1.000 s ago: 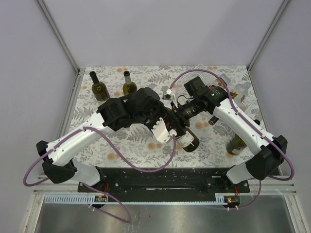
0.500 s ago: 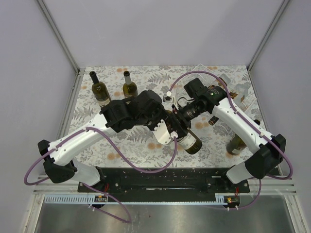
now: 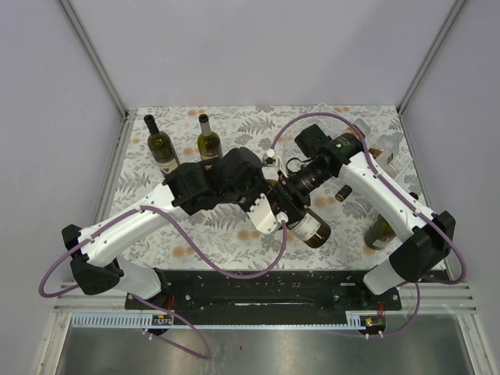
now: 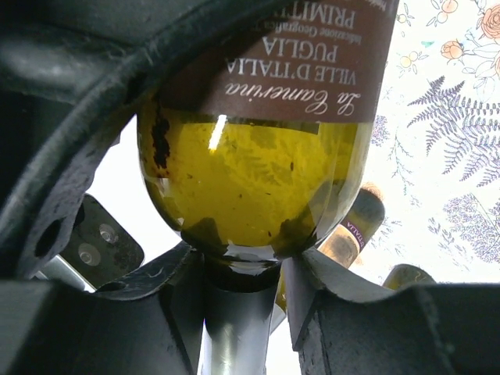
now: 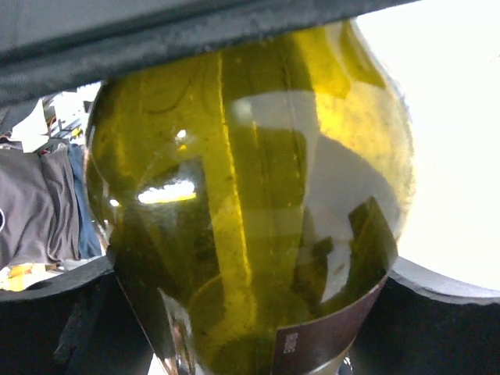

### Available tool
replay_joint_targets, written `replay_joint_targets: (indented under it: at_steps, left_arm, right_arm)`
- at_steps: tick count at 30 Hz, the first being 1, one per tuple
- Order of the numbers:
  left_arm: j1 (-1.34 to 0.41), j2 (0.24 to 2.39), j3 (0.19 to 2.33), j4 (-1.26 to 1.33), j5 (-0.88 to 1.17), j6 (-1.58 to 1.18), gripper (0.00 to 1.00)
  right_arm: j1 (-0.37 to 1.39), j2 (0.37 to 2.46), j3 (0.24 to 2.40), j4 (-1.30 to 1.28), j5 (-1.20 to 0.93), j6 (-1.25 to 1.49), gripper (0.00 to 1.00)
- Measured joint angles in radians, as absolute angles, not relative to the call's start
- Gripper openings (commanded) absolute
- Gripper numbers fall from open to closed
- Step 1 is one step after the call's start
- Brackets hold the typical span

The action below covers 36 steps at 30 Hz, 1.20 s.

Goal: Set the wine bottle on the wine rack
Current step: Pick up the wine bottle from the center of the board.

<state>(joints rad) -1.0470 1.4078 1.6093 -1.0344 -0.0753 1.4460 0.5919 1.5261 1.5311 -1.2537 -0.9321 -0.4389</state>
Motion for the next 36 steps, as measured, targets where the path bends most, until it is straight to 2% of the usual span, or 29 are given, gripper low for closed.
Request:
replay_joint_targets:
  at_steps: [3,8,11,13,14,15,19,22,28,36]
  left_arm:
    - [-1.052,1.407,1.609,-1.033,-0.079,1.432,0.00]
    - [-1.060,1.403,1.609,-1.036,-0.078,1.419,0.00]
    - [-1.061,1.393,1.610,-1.037,-0.081,1.411,0.00]
    - [-1.061,1.389,1.614,-1.040,-0.081,1.406,0.00]
    - [-1.061,1.388,1.618,-1.042,-0.080,1.403,0.00]
    - [-1.062,1.388,1.621,-1.045,-0.078,1.399,0.00]
    - [-1.063,1.388,1.623,-1.048,-0.072,1.386,0.00]
    - [-1.063,1.388,1.623,-1.049,-0.067,1.378,0.00]
    - [-1.063,1.388,1.623,-1.053,-0.042,1.356,0.00]
    - [-1.071,1.387,1.596,-1.125,0.002,1.297,0.00]
  right_arm:
    - [0.590,1.539,1.555,-1.303,-0.927,-0.469,0.09]
    - [0.587,1.563,1.591,-1.378,-0.924,-0.537,0.03]
    - [0.587,1.582,1.618,-1.400,-0.925,-0.595,0.16]
    - [0.587,1.588,1.627,-1.404,-0.928,-0.624,0.20]
    - [0.587,1.588,1.629,-1.405,-0.928,-0.633,0.31]
    - [0.587,1.588,1.630,-1.409,-0.929,-0.640,0.35]
    - [0.587,1.588,1.631,-1.417,-0.928,-0.650,0.43]
    - [0.587,1.588,1.631,-1.422,-0.928,-0.651,0.53]
    - [0.587,1.588,1.631,-1.439,-0.920,-0.658,0.83]
    - [0.577,1.602,1.691,-1.400,-0.925,-0.703,0.92]
